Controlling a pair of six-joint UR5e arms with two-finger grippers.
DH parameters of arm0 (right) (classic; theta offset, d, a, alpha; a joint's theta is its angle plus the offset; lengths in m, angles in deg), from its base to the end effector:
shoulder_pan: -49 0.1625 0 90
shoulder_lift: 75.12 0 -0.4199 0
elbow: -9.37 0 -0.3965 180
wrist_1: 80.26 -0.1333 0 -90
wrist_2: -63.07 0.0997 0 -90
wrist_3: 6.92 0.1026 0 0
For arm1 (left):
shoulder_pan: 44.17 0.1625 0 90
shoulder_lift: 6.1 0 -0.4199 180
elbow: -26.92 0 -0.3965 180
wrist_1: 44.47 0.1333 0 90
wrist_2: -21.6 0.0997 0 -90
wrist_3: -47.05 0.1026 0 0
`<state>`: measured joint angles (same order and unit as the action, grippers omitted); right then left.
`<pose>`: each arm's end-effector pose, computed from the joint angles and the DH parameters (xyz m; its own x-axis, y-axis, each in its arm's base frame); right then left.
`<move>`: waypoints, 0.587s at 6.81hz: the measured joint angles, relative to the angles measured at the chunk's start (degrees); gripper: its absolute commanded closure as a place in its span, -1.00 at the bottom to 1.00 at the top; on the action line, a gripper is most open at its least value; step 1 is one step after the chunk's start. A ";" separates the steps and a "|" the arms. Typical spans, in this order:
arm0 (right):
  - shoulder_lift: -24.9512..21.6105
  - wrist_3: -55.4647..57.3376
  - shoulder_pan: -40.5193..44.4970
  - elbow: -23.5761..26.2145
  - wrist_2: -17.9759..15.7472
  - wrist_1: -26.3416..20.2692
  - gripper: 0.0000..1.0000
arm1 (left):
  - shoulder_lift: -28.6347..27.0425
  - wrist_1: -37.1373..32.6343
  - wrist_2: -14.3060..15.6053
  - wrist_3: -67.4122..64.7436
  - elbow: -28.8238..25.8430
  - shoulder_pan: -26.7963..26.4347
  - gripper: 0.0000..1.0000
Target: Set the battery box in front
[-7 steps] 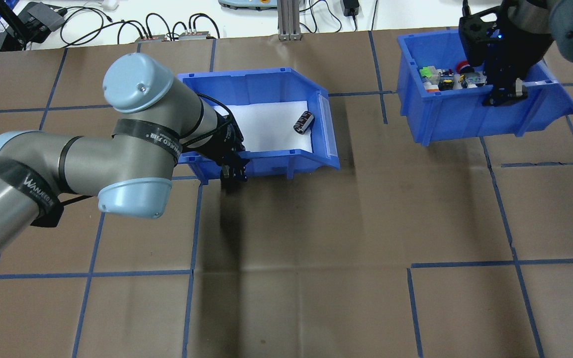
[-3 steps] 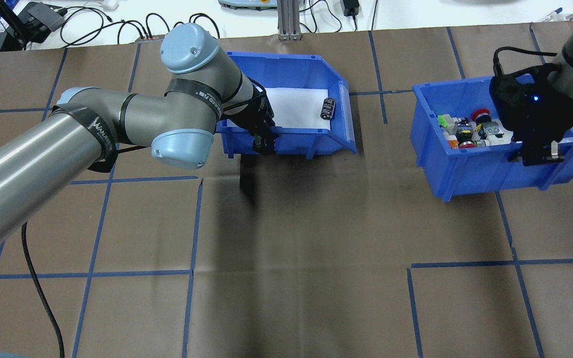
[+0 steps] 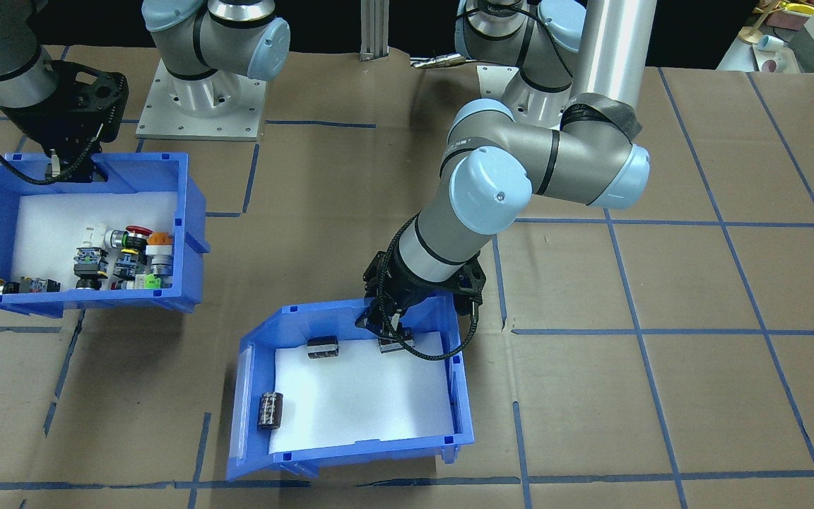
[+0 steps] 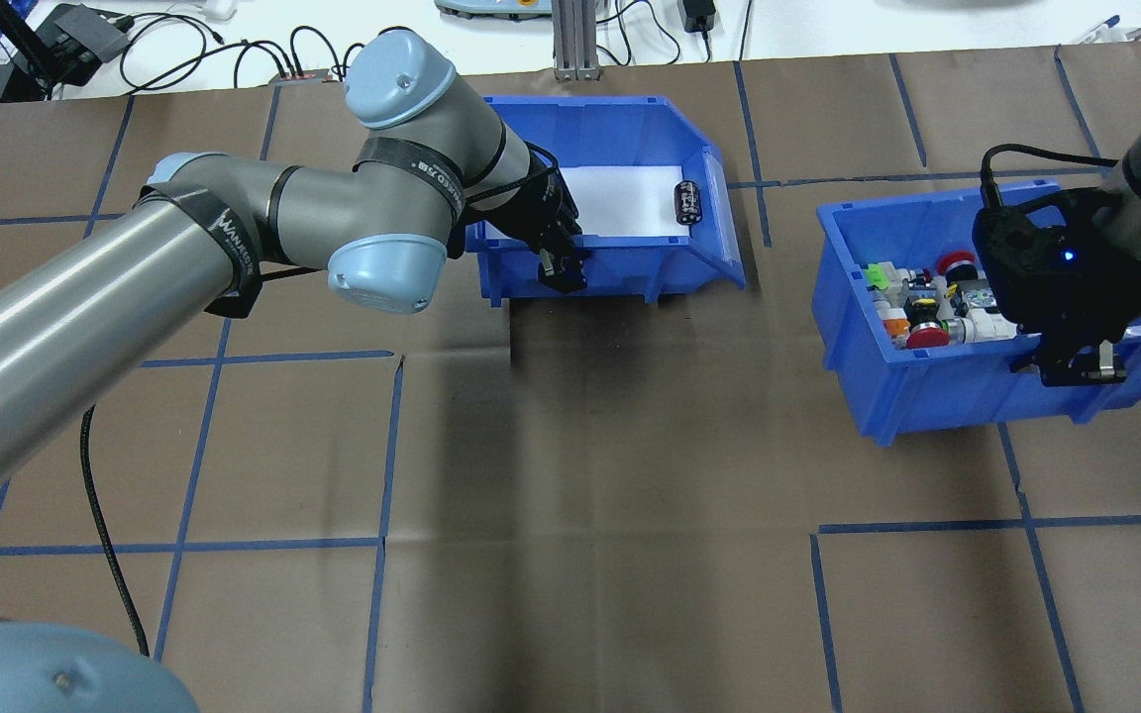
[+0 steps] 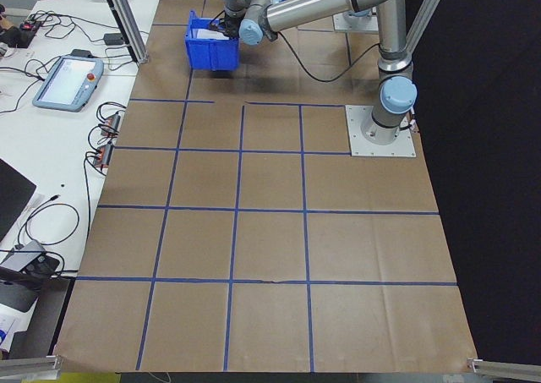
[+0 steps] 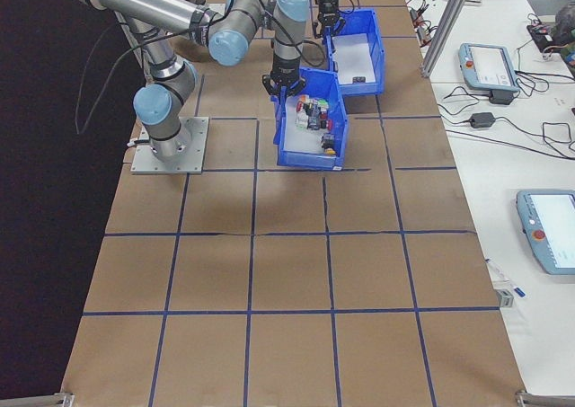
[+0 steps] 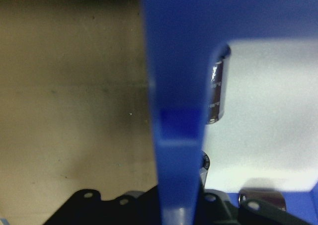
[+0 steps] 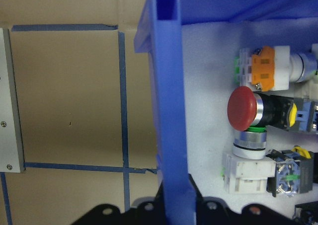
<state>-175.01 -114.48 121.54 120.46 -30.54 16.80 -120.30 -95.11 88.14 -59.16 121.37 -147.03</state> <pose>-0.0017 -0.4281 0.3898 0.0023 -0.9961 -0.0878 -0.9993 -0.0057 0.0381 -0.3112 -0.5808 0.2814 0.0351 -0.9970 0.0693 -0.9040 -0.0021 0.4275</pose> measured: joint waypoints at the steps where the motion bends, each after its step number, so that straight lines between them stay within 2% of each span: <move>1: -0.64 0.16 0.02 0.29 0.00 -0.17 0.89 | -0.75 0.09 -1.63 -0.06 -0.52 0.13 0.99; 2: -1.16 0.31 0.04 0.47 0.00 -0.30 0.89 | -1.17 0.13 -2.72 0.03 -1.02 0.30 0.85; 3: -1.65 0.38 0.04 0.91 0.00 -0.27 0.89 | -1.71 0.19 -3.24 0.14 -1.42 0.37 0.41; 4: -2.37 0.43 0.03 1.74 0.00 -0.10 0.89 | -2.32 0.23 -3.50 0.16 -1.54 0.37 -0.40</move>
<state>-177.38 -114.05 121.56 122.21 -30.54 16.70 -122.62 -94.89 84.64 -58.99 119.83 -146.66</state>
